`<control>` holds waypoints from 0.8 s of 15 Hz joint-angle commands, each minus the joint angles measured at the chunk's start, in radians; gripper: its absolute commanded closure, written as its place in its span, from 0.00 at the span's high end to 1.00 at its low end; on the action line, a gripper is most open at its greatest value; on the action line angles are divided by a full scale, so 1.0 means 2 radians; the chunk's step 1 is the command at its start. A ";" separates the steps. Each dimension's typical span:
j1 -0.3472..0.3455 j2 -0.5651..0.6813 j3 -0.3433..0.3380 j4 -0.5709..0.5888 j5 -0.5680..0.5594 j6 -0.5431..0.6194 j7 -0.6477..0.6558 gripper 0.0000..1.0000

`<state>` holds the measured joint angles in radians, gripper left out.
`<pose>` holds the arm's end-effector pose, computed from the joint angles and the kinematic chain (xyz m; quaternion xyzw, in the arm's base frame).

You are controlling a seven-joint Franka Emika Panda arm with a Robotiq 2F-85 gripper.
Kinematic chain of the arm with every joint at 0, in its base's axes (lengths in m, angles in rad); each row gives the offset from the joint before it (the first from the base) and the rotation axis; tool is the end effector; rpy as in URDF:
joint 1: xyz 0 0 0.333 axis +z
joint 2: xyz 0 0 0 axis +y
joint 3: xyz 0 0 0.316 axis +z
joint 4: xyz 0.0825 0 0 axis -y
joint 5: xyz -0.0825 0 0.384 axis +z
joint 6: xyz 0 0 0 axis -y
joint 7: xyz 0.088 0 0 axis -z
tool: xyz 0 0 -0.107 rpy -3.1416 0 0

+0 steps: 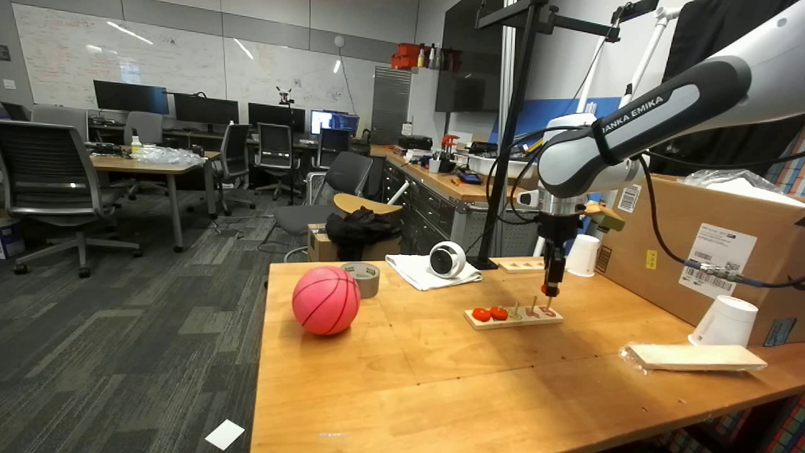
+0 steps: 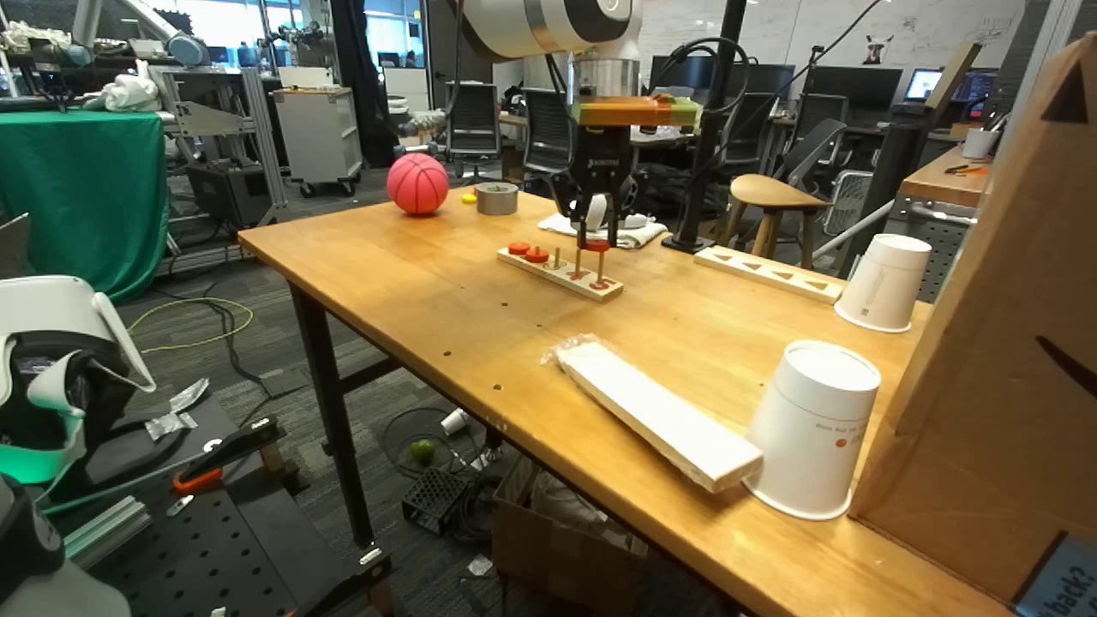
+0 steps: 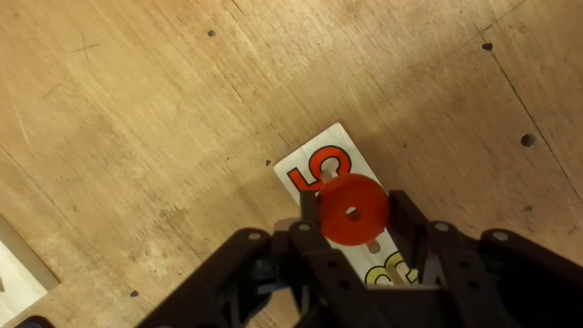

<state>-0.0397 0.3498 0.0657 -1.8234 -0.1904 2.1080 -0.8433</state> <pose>0.6303 0.0048 0.3404 0.8824 0.4644 -0.0564 0.0506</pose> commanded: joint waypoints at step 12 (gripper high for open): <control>-0.003 -0.003 -0.009 -0.011 -0.002 0.006 -0.007 0.17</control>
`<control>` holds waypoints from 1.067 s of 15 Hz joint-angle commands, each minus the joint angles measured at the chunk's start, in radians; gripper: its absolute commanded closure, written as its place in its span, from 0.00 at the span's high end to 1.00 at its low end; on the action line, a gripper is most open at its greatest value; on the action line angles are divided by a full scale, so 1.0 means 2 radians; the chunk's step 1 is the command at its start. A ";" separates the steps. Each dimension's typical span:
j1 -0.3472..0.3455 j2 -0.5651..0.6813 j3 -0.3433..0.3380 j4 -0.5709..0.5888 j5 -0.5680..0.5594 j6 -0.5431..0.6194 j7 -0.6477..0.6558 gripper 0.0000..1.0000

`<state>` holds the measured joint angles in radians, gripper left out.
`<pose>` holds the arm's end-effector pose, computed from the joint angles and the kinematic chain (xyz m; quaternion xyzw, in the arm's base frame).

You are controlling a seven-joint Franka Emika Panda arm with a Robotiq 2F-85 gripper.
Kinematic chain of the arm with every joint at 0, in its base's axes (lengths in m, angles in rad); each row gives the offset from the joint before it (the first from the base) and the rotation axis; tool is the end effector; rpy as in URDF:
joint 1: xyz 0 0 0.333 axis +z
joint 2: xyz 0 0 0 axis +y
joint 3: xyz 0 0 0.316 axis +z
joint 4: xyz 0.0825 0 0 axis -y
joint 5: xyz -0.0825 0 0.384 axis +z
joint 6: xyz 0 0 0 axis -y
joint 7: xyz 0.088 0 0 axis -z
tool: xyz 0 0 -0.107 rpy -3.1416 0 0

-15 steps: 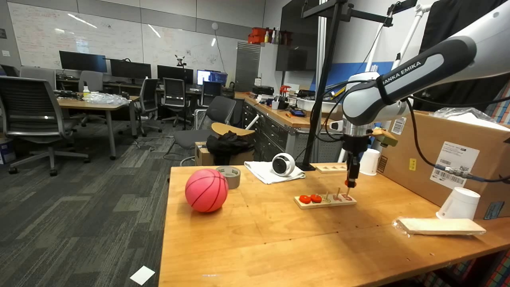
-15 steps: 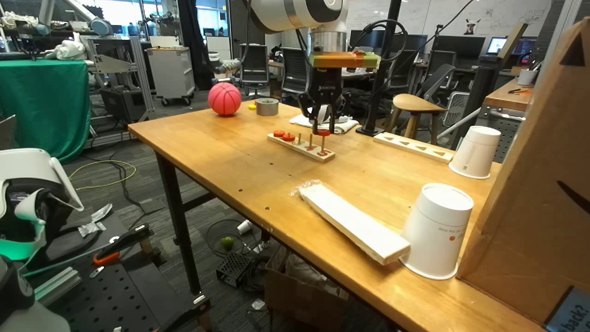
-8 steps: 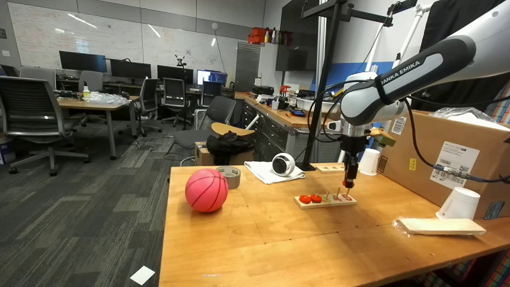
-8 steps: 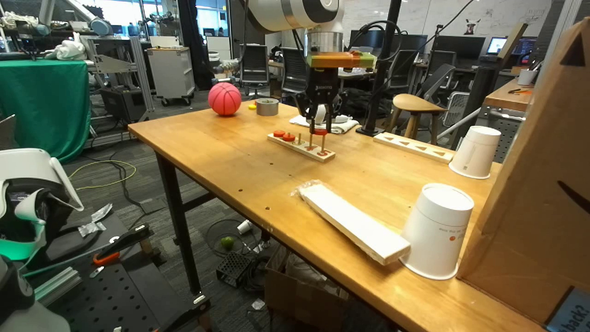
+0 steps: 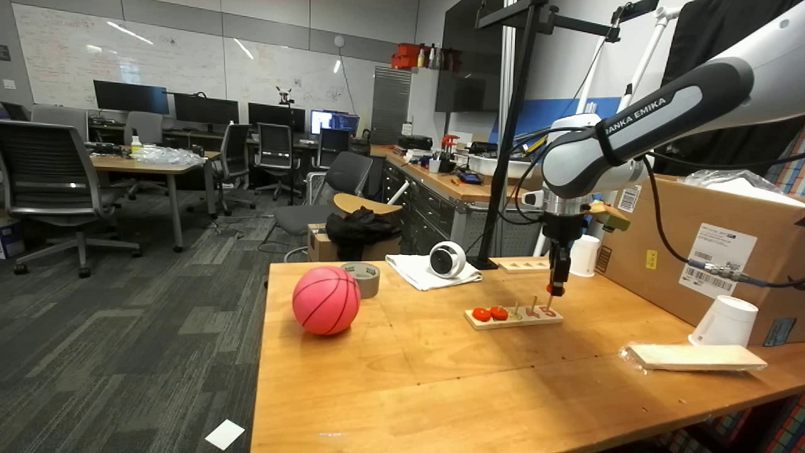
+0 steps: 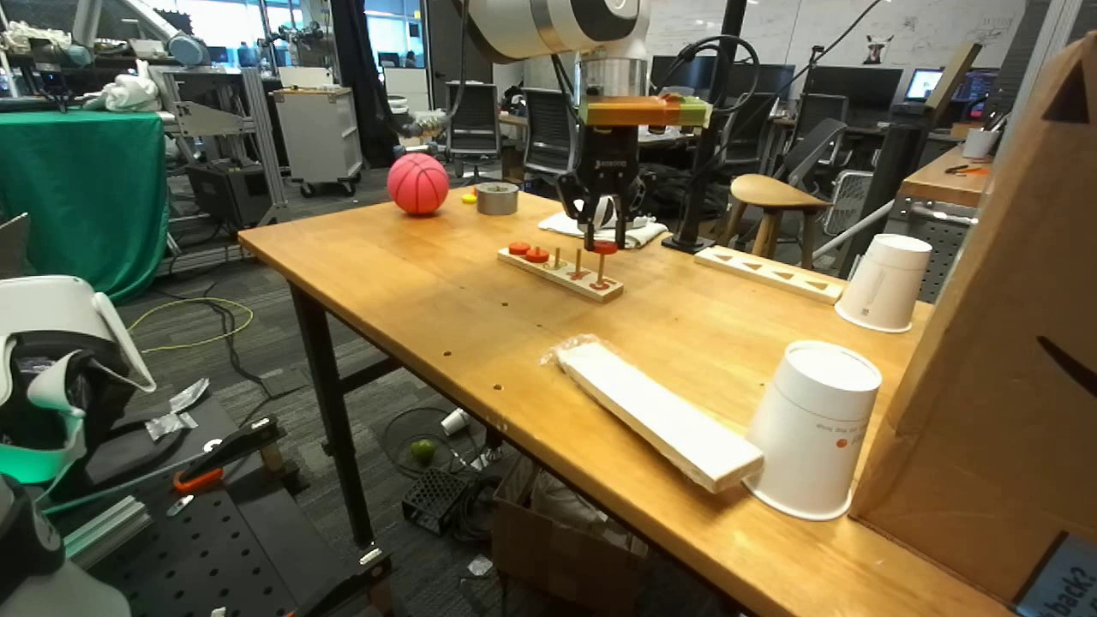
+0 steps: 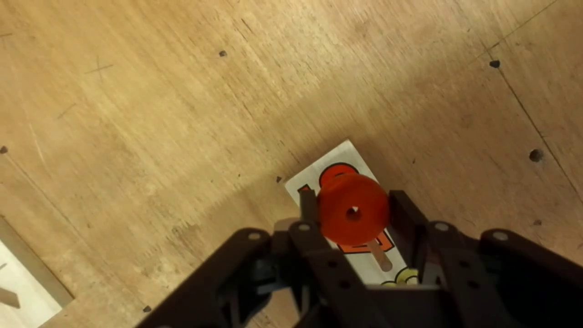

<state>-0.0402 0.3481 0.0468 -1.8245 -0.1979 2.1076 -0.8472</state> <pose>0.6300 -0.0070 0.3409 0.8844 0.4595 -0.0598 0.0557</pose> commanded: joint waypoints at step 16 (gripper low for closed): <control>0.000 0.013 0.009 -0.007 0.003 0.023 -0.014 0.17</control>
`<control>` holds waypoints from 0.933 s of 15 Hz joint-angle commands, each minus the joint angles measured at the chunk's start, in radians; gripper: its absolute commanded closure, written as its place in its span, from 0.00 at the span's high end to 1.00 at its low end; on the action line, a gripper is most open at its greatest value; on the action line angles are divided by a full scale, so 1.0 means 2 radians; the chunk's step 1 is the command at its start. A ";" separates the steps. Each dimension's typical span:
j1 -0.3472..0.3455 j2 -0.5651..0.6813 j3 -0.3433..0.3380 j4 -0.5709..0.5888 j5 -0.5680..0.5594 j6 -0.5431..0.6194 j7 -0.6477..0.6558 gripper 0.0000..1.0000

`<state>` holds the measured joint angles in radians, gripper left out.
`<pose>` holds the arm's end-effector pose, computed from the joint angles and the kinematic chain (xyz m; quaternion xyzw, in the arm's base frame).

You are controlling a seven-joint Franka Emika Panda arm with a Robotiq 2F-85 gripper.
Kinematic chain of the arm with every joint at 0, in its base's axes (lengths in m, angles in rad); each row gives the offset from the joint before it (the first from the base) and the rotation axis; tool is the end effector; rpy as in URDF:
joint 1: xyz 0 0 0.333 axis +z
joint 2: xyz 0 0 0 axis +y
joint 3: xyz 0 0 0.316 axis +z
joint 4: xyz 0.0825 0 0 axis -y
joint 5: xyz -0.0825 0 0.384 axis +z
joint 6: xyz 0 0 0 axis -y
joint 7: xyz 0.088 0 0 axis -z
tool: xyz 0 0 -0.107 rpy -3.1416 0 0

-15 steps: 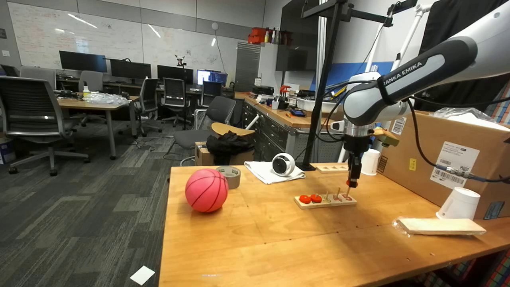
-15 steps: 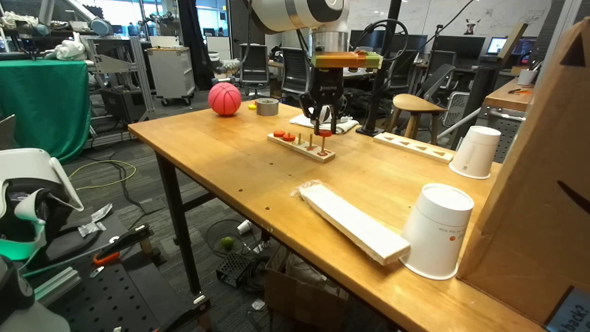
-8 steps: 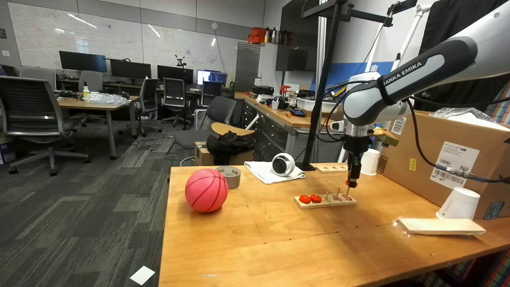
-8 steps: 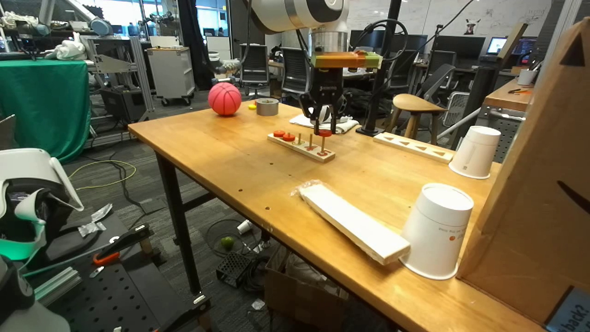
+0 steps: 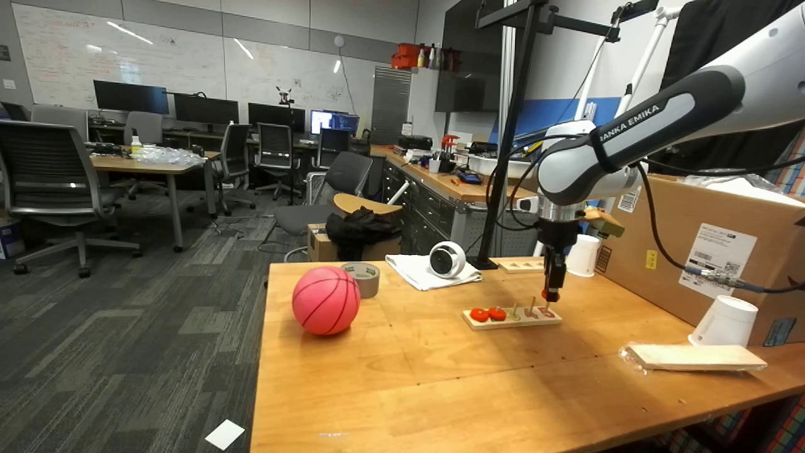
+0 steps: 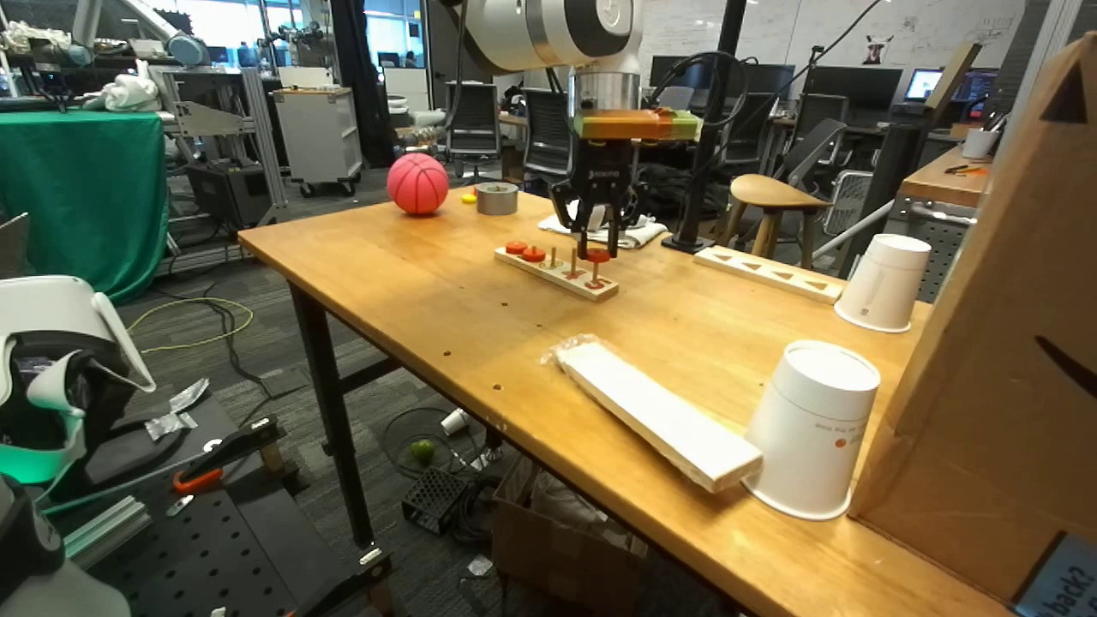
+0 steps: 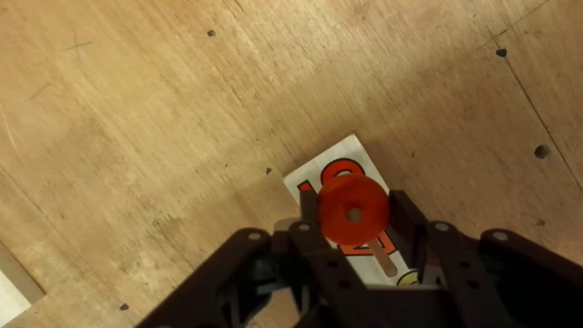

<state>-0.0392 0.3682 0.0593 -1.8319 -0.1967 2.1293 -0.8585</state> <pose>0.6305 0.0017 0.3267 0.8783 0.4716 -0.0603 0.0506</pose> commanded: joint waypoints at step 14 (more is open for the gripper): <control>0.019 -0.016 0.063 -0.018 0.024 0.118 -0.077 1.00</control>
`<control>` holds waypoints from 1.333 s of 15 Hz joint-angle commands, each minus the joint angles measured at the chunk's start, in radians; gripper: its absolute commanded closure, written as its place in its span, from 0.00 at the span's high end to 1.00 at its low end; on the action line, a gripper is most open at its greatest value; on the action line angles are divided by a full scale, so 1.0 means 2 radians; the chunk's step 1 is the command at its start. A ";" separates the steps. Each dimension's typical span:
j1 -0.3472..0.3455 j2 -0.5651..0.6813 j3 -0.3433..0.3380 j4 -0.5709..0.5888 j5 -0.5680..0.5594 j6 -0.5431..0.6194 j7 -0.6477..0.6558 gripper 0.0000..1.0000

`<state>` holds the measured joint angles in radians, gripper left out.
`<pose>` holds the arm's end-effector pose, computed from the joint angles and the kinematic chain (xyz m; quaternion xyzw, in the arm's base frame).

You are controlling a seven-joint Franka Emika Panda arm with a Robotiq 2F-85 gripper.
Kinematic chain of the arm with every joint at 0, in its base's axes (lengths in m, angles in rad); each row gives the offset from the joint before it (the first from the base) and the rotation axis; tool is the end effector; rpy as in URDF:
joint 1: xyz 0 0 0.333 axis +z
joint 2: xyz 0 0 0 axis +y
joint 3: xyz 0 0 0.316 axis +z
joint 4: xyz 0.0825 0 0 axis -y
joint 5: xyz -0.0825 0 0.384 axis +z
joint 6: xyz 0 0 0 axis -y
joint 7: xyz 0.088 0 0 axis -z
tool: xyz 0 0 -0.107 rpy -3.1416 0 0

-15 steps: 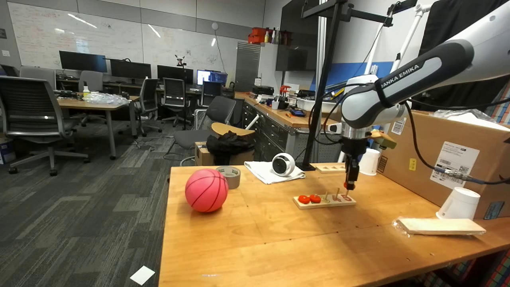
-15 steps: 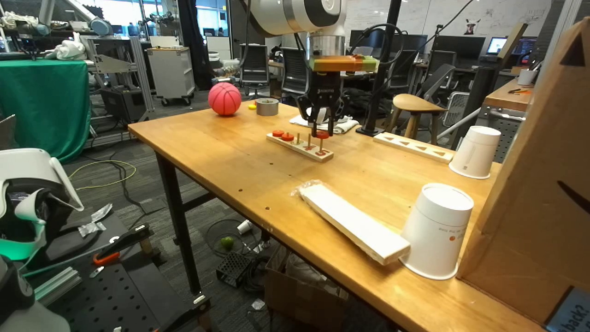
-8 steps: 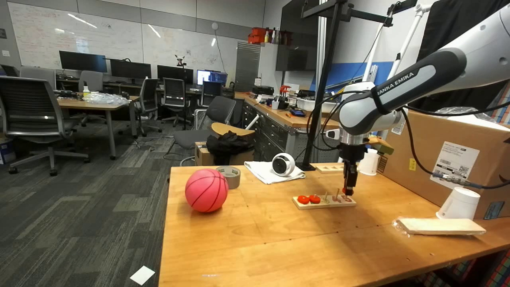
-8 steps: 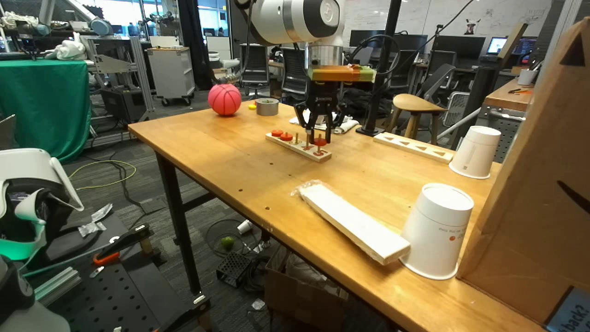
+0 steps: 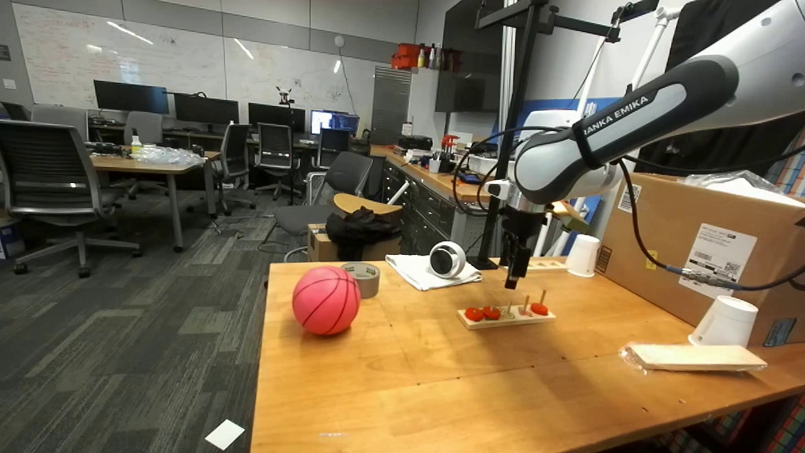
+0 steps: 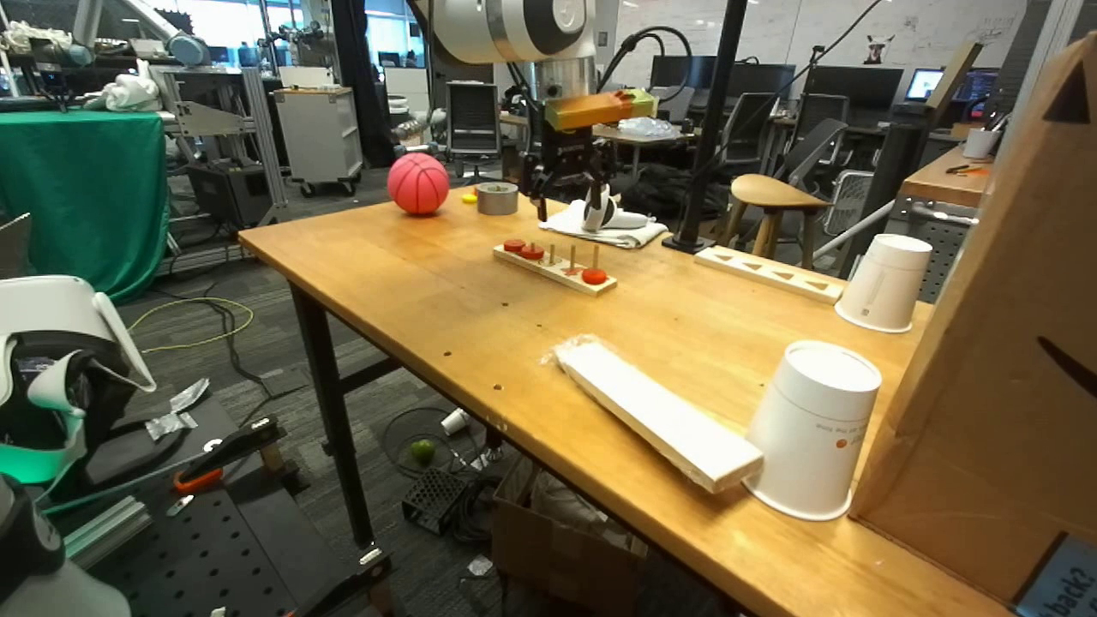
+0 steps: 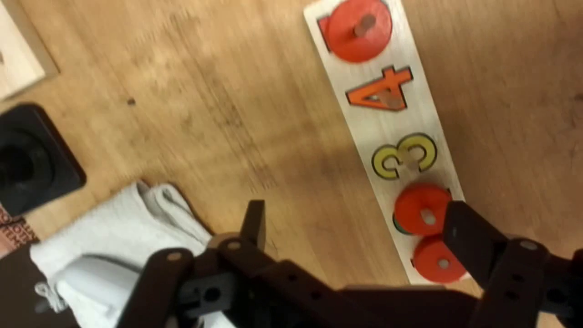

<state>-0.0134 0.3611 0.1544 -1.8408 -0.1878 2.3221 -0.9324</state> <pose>0.6428 0.0807 0.3464 0.8285 0.5546 0.0407 0.0664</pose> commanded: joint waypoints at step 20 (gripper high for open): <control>0.016 0.024 0.019 -0.008 0.040 -0.023 -0.077 1.00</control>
<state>0.0169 0.4069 0.1980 -1.8686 -0.1304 2.2978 -1.0593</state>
